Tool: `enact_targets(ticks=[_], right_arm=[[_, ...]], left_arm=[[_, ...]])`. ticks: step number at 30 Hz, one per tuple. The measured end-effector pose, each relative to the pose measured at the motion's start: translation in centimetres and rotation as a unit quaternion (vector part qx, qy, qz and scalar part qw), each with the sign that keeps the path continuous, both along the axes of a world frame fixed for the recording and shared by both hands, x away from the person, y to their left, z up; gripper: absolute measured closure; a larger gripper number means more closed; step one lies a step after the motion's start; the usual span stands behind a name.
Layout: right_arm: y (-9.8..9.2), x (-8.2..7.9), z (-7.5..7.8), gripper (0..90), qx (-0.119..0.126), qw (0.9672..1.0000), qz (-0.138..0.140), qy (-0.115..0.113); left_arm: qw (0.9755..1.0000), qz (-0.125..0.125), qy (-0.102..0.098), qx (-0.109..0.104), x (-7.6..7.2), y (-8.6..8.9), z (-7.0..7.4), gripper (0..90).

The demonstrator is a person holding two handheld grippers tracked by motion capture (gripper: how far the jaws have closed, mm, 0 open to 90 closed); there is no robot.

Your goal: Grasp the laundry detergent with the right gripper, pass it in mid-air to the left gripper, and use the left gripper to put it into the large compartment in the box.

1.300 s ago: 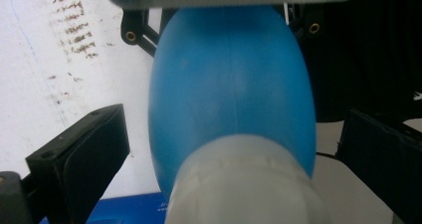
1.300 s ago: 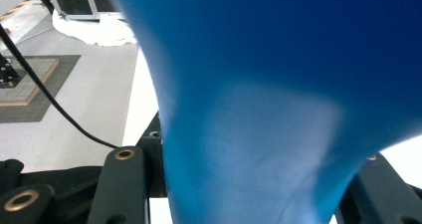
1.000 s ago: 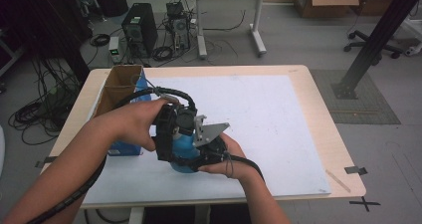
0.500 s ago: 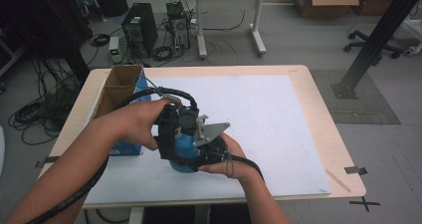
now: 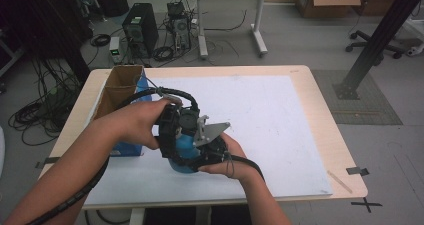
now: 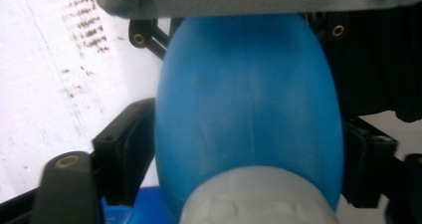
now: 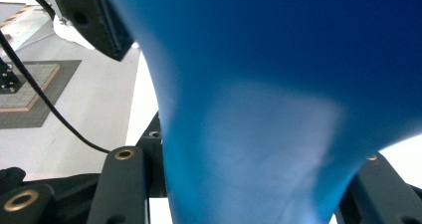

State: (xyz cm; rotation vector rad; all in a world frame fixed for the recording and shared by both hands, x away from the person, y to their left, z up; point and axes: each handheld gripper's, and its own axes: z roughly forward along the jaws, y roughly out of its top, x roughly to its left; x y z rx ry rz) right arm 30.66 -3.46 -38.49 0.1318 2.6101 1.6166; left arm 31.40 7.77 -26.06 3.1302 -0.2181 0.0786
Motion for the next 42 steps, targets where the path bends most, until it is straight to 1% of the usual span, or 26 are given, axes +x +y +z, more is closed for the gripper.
enact_targets(ticks=[11,14,15,16,18,19,20,21,28,30,31,32,33,34,35,36,37,38,39,42], right_arm=[[-0.03,0.03,-0.05,45.8,-0.001,1.0,-0.001,0.002],[-0.03,0.05,-0.08,45.8,0.001,1.0,0.0,0.001],[-0.03,0.05,-0.08,45.8,0.001,1.0,0.0,0.001],[-0.04,0.08,-0.11,45.8,0.001,1.0,0.0,0.0],[-0.05,0.11,-0.12,45.8,0.0,1.0,-0.001,-0.002],[-0.01,0.05,-0.14,45.8,0.004,1.0,-0.005,0.002],[-0.06,0.16,-0.15,45.8,0.003,1.0,-0.001,-0.004],[-0.11,0.13,-0.12,45.8,0.005,1.0,-0.004,-0.001],[-0.18,0.08,-0.08,45.8,0.005,1.0,-0.005,-0.005],[-0.25,0.08,-0.06,45.8,0.006,0.9999,-0.006,-0.007],[-0.27,0.13,-0.04,45.7,0.007,0.9999,-0.006,-0.012],[-0.28,0.06,-0.04,45.7,0.007,0.9999,-0.005,-0.009],[-0.3,0.09,0.0,45.7,0.009,0.9998,-0.005,-0.016],[-0.31,0.06,0.02,45.6,0.009,0.9998,-0.005,-0.017],[-0.34,-0.06,0.05,45.6,0.005,0.9999,-0.002,-0.011],[-0.3,0.07,0.07,45.5,0.01,0.9997,-0.001,-0.022],[-0.32,-0.1,0.09,45.5,0.005,0.9999,0.001,-0.014],[-0.25,-0.07,0.1,45.5,0.012,0.9997,-0.006,-0.022],[-0.23,-0.16,0.1,45.4,0.012,0.9998,-0.005,-0.016],[-0.26,-0.1,0.09,45.2,0.015,0.9996,-0.006,-0.022]], left_arm=[[1.0,-0.004,-0.005,0.0,0.0,-0.09,-0.1,28.0],[0.9999,-0.007,-0.013,0.002,-0.08,-0.19,-0.13,28.8],[0.9999,-0.007,-0.013,0.002,-0.08,-0.19,-0.13,29.1],[0.9996,-0.006,-0.022,0.013,-0.13,-0.26,-0.19,29.3],[0.9996,-0.008,-0.024,0.014,-0.17,-0.3,-0.17,29.6],[0.9997,-0.008,-0.017,0.013,-0.16,-0.33,-0.08,33.6],[0.9998,-0.007,-0.017,0.012,-0.21,-0.33,-0.04,36.6],[0.9998,-0.007,-0.017,0.012,-0.22,-0.35,-0.02,37.0],[0.9998,-0.003,-0.015,0.013,-0.21,-0.46,0.04,38.1],[0.9998,0.004,-0.017,0.009,-0.31,-0.52,0.11,38.4],[0.9998,0.005,-0.018,0.008,-0.36,-0.53,0.14,38.6],[0.9998,0.005,-0.018,0.008,-0.4,-0.54,0.18,38.7],[0.9998,0.006,-0.019,0.007,-0.46,-0.54,0.2,38.8],[0.9998,0.007,-0.018,0.008,-0.52,-0.58,0.24,38.9],[0.9998,0.008,-0.018,0.01,-0.56,-0.62,0.27,38.9],[0.9997,0.008,-0.018,0.012,-0.62,-0.67,0.28,39.0],[0.9996,0.006,-0.021,0.015,-0.68,-0.74,0.34,39.0],[0.9996,0.006,-0.022,0.018,-0.72,-0.79,0.36,39.0],[0.9995,0.007,-0.023,0.019,-0.73,-0.81,0.39,39.1],[0.9995,0.008,-0.024,0.02,-0.76,-0.83,0.46,39.2]])
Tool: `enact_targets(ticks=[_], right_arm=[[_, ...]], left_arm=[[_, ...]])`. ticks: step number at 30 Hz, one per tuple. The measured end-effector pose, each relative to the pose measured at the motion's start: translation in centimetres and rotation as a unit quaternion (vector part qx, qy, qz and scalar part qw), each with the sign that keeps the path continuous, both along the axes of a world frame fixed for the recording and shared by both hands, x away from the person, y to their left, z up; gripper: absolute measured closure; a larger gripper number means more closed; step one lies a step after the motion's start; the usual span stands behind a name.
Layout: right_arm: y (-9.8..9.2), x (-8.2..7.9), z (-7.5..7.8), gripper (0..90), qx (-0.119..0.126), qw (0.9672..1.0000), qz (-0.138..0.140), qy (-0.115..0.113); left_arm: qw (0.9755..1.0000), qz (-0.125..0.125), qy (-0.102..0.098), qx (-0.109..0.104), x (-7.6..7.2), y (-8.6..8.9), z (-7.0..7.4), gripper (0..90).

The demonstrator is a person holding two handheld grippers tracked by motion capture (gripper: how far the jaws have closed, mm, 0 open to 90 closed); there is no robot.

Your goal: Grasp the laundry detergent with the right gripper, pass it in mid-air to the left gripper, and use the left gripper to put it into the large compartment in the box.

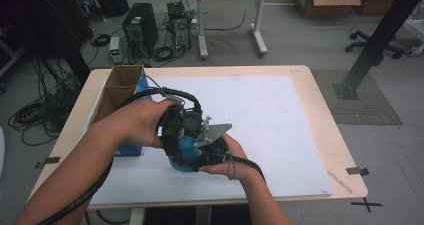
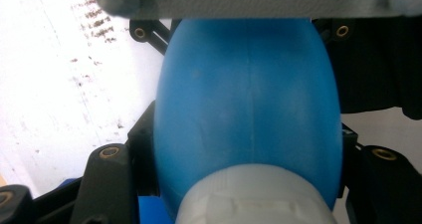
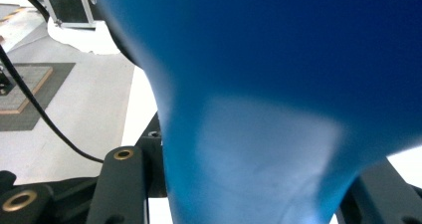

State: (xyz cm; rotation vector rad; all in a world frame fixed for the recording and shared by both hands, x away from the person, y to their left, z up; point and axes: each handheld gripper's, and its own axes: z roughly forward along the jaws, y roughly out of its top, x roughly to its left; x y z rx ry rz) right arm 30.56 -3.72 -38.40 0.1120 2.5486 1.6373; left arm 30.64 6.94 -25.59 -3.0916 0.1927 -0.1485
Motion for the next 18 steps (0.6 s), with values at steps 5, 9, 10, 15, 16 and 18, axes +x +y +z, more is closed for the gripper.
enact_targets(ticks=[5,9,10,15,16,18], right_arm=[[0.03,-0.08,-0.03,44.5,0.003,1.0,0.001,-0.003],[-0.02,-0.13,-0.06,41.9,0.011,0.9999,-0.005,0.012],[-0.07,-0.13,-0.09,40.0,0.013,0.9998,-0.006,0.015],[-0.39,-0.02,-0.34,24.8,0.024,0.9989,-0.015,0.037],[-0.68,0.1,-0.49,20.0,0.036,0.9979,-0.031,0.045],[-0.79,0.12,-0.56,19.4,0.037,0.998,-0.027,0.044]], left_arm=[[1.0,0.003,-0.002,0.005,-0.07,-0.1,0.06,39.3],[1.0,0.003,-0.005,0.008,-0.17,-0.23,0.19,39.3],[0.9999,0.005,-0.006,0.009,-0.12,-0.21,0.27,39.2],[0.9999,0.008,-0.009,0.012,0.02,-0.14,0.44,39.3],[0.9998,0.01,-0.009,0.012,0.04,-0.11,0.45,39.2],[0.9998,0.01,-0.01,0.012,0.03,-0.1,0.45,39.2]])
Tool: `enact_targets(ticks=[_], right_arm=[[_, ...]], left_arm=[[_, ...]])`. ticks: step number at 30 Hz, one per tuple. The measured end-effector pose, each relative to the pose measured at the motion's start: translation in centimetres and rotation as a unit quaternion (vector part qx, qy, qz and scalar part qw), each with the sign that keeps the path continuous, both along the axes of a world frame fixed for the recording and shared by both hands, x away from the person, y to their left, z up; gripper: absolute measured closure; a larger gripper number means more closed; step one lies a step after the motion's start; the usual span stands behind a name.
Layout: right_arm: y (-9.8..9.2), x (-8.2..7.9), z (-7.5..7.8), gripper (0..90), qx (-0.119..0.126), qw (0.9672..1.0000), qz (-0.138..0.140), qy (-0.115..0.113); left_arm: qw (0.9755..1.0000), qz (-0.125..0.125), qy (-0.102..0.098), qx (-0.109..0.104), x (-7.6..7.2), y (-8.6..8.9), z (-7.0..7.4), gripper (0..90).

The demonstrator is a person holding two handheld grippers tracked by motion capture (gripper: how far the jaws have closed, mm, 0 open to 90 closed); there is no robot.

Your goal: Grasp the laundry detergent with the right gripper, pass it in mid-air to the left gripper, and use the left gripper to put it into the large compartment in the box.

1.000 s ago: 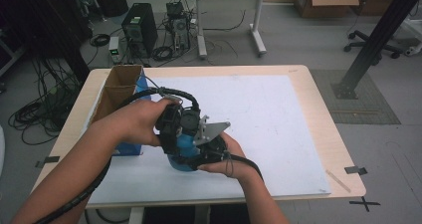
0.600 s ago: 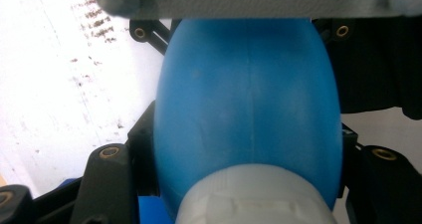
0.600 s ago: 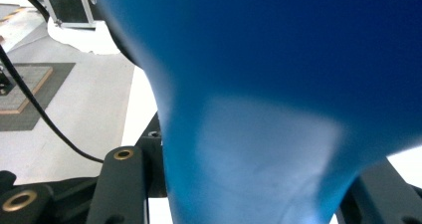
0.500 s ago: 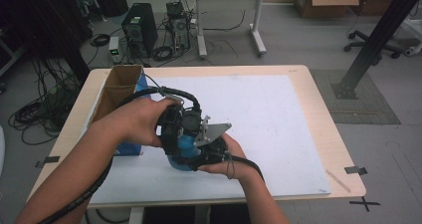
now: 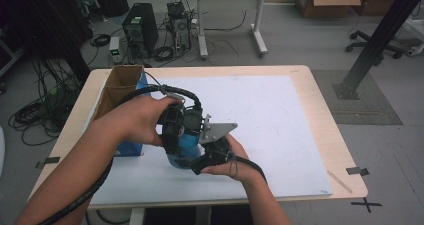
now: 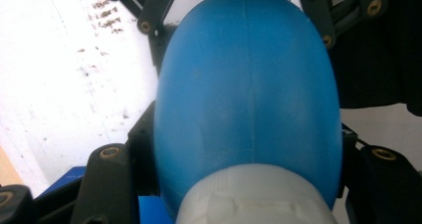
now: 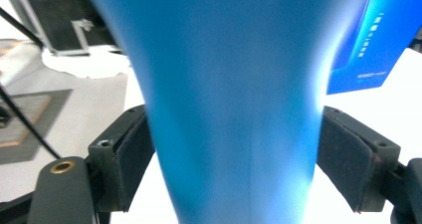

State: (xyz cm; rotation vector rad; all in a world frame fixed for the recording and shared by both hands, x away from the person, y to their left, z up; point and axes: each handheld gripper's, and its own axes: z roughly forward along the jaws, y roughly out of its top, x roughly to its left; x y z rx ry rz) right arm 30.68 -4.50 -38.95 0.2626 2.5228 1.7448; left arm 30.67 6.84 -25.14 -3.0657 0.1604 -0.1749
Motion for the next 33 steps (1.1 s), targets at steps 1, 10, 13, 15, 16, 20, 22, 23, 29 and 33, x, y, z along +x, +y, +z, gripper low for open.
enact_targets(ticks=[1,10,13,15,16,20,22,23,29,33], right_arm=[[-0.2,0.0,-0.1,19.7,0.002,1.0,-0.002,-0.002],[0.0,-0.3,0.0,4.7,0.022,0.9997,0.005,-0.005],[-0.1,-0.2,0.0,2.6,0.025,0.9997,0.002,-0.004],[-0.3,-0.2,0.2,0.7,0.03,0.9995,0.006,-0.001],[-0.4,-0.3,0.2,0.3,0.031,0.9995,0.01,-0.001],[-0.7,-0.4,0.1,0.0,0.038,0.9991,0.016,-0.004],[-0.9,-0.5,0.1,0.0,0.041,0.999,0.017,-0.002],[-0.9,-0.5,0.1,0.0,0.041,0.999,0.017,-0.002],[-2.7,-0.5,0.4,0.0,0.05,0.9984,0.003,-0.025],[-3.8,-0.5,0.5,0.0,0.057,0.9976,0.002,-0.04]], left_arm=[[1.0,0.0,0.001,0.003,0.0,0.0,0.0,39.2],[1.0,-0.001,0.002,0.002,-0.1,-0.3,0.1,39.2],[1.0,0.001,0.003,0.004,-0.1,-0.3,0.2,39.2],[1.0,0.003,0.004,0.004,0.0,-0.4,0.2,39.2],[1.0,0.005,0.003,0.003,0.0,-0.4,0.3,39.2],[0.9999,0.013,0.004,0.0,0.1,-0.5,0.4,39.2],[0.9997,0.024,0.004,0.002,0.2,-0.6,0.5,39.2],[0.9997,0.024,0.004,0.002,0.2,-0.6,0.5,39.2],[0.997,0.073,0.021,0.009,0.7,-0.7,0.6,39.1],[0.9965,0.08,0.023,0.008,0.8,-0.7,0.7,39.1]])
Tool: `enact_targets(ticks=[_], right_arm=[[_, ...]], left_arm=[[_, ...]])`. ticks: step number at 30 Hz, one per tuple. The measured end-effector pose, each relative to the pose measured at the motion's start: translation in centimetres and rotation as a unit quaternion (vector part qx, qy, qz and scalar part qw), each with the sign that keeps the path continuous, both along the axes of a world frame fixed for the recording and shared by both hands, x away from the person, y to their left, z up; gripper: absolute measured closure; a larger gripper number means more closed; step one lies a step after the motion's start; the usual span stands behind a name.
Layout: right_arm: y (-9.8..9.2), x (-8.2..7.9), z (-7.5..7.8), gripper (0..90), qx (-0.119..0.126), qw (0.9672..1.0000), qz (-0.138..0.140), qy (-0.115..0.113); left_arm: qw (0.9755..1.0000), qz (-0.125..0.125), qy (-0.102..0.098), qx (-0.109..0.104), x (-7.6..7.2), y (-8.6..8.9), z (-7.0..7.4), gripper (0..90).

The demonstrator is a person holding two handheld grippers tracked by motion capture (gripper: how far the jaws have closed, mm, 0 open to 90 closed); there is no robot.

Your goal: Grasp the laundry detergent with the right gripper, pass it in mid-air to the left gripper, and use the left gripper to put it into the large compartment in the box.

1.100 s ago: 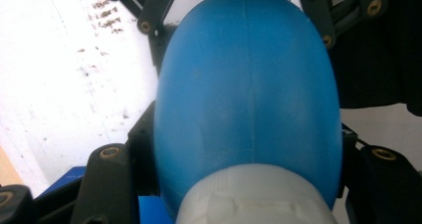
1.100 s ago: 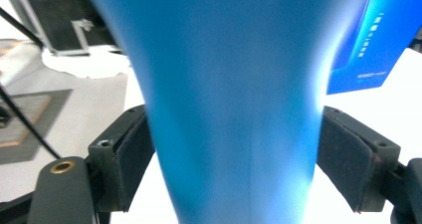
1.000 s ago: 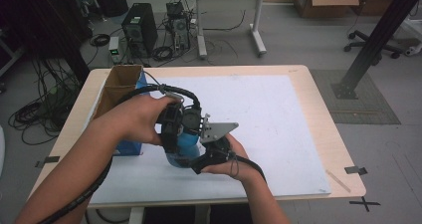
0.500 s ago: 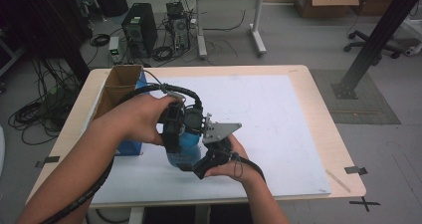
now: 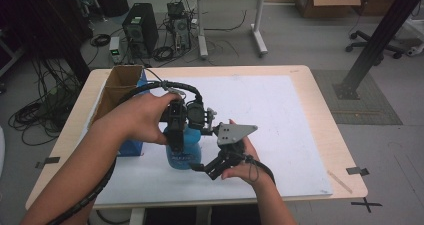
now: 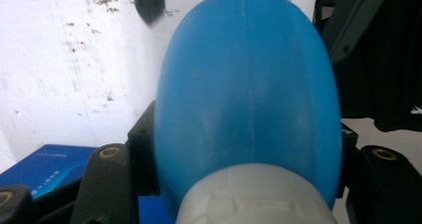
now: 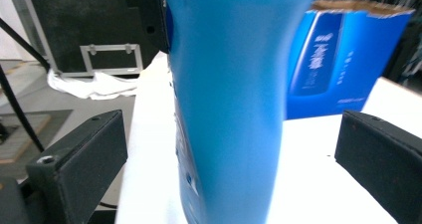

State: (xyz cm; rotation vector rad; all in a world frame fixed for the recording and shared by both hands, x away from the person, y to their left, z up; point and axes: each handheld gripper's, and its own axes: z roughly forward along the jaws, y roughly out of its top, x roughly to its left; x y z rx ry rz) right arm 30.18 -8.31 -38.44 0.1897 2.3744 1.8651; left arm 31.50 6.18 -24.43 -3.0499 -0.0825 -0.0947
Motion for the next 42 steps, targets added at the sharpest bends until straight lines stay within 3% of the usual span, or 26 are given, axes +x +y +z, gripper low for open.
enact_targets(ticks=[2,6,9,15,19,24,28,33,37,38,39,41,42], right_arm=[[-1.1,0.0,0.2,0.0,0.011,0.9999,-0.006,-0.002],[-2.3,0.2,0.5,0.0,0.012,0.9996,-0.025,-0.001],[-3.5,0.3,1.0,0.0,0.008,0.9992,-0.04,-0.001],[-4.9,0.5,2.1,0.0,-0.026,0.9983,-0.052,-0.002],[-5.8,0.9,2.9,0.0,-0.044,0.9973,-0.058,-0.003],[-6.8,1.7,4.1,0.0,-0.091,0.9939,-0.062,-0.004],[-7.7,2.5,5.3,0.2,-0.135,0.9888,-0.062,-0.003],[-8.7,3.3,7.1,0.6,-0.184,0.9813,-0.056,0.003],[-8.8,3.9,8.2,1.5,-0.228,0.972,-0.052,0.025],[-8.7,4.0,8.5,1.6,-0.248,0.9673,-0.045,0.031],[-8.7,4.0,8.5,1.6,-0.248,0.9673,-0.045,0.031],[-8.7,4.1,9.0,1.7,-0.27,0.9616,-0.041,0.029],[-8.6,4.1,9.2,1.9,-0.275,0.9603,-0.038,0.029]], left_arm=[[0.9999,0.012,0.001,-0.002,0.1,0.1,0.2,39.0],[0.9998,0.017,0.003,-0.001,0.3,0.3,0.6,39.0],[0.9992,0.039,-0.002,-0.005,0.6,0.4,1.2,39.0],[0.9957,0.09,-0.006,-0.019,1.1,0.9,2.5,39.0],[0.9908,0.132,-0.006,-0.032,1.5,1.3,3.2,39.0],[0.9805,0.191,-0.01,-0.048,2.1,2.2,4.5,39.0],[0.9723,0.227,-0.014,-0.056,2.5,3.0,5.5,39.0],[0.9668,0.247,-0.009,-0.065,3.0,4.1,6.3,39.0],[0.9651,0.255,-0.02,-0.057,3.1,4.5,6.7,39.0],[0.9652,0.255,-0.021,-0.056,3.2,4.6,6.8,38.9],[0.9644,0.258,-0.021,-0.055,3.2,4.6,6.8,38.9],[0.9643,0.258,-0.02,-0.056,3.3,4.8,6.8,38.9],[0.9639,0.26,-0.019,-0.055,3.3,4.8,6.8,39.0]])
